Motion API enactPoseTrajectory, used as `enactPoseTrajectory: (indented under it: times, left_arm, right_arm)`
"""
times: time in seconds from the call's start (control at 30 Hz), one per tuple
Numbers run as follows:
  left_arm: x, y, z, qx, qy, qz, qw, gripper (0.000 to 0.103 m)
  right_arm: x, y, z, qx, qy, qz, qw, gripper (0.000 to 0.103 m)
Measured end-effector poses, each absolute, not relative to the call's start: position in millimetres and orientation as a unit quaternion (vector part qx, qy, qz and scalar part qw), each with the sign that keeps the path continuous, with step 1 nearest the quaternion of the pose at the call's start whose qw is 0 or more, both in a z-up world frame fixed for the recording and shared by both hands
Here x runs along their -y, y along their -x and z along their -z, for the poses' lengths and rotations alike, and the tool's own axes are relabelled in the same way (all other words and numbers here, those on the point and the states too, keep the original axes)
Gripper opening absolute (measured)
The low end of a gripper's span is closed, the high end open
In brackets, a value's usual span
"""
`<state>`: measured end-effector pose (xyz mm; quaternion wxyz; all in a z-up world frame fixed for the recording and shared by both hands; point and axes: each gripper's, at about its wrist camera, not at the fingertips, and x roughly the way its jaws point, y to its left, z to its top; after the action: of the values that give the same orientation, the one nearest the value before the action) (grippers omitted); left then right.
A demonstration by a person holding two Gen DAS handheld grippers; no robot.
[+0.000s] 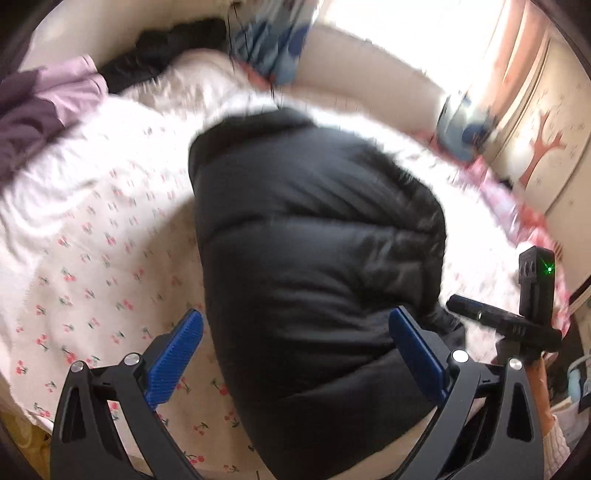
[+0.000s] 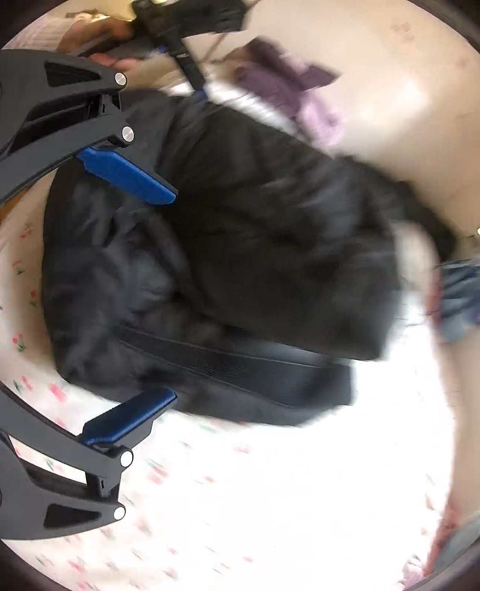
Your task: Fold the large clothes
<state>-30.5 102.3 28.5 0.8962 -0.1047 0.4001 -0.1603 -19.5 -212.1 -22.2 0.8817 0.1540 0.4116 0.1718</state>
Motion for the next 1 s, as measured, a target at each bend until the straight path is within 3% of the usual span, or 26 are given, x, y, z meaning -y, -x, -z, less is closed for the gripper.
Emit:
enactPoseTrajectory:
  times: [0.23, 0.37, 0.43, 0.57, 0.73, 0.83, 0.9, 1.0]
  left_arm:
    - [-105.4, 5.8, -43.0, -0.367, 0.127, 0.163, 0.907, 0.096]
    - [-82.3, -17.8, -30.5, -0.378, 0.111, 0.191, 0.899, 0.096]
    - [-69.1, -27.2, -15.2, -0.392, 0.08, 0.19, 0.897, 0.096]
    - [-63.7, -30.5, -3.0, -0.409, 0.058, 0.194, 0.89, 0.096]
    - [-112.1, -6.8, -12.4, -0.391, 0.153, 0.194, 0.887, 0.096]
    - [-119.9, -4.7, 2.9, -0.418, 0.161, 0.171, 0.877, 0.096]
    - [-112.4, -9.6, 21.1, -0.451, 0.166, 0.184, 0.857, 0.097]
    - [-106.0, -0.8, 10.5, -0.445, 0.147, 0.16, 0.869, 0.097]
  right_arm:
    - [170.8, -96.2, -27.5, -0.375, -0.118, -0.162, 0.905, 0.096]
    - [158.1, -171.7, 58.2, -0.498, -0.136, -0.133, 0.846, 0.096]
    - [174.9, -183.1, 81.5, -0.507, -0.166, -0.12, 0.838, 0.097]
    - [182.1, -173.9, 65.4, -0.511, -0.135, -0.12, 0.84, 0.096]
    - [204.7, -69.0, 22.0, -0.403, -0.136, -0.118, 0.897, 0.096]
    - [190.2, -62.7, 60.1, -0.466, -0.078, -0.115, 0.874, 0.096]
    - [203.1, -66.7, 95.1, -0.509, -0.115, -0.141, 0.841, 0.096]
    - [220.3, -56.5, 74.0, -0.494, -0.12, -0.113, 0.854, 0.096]
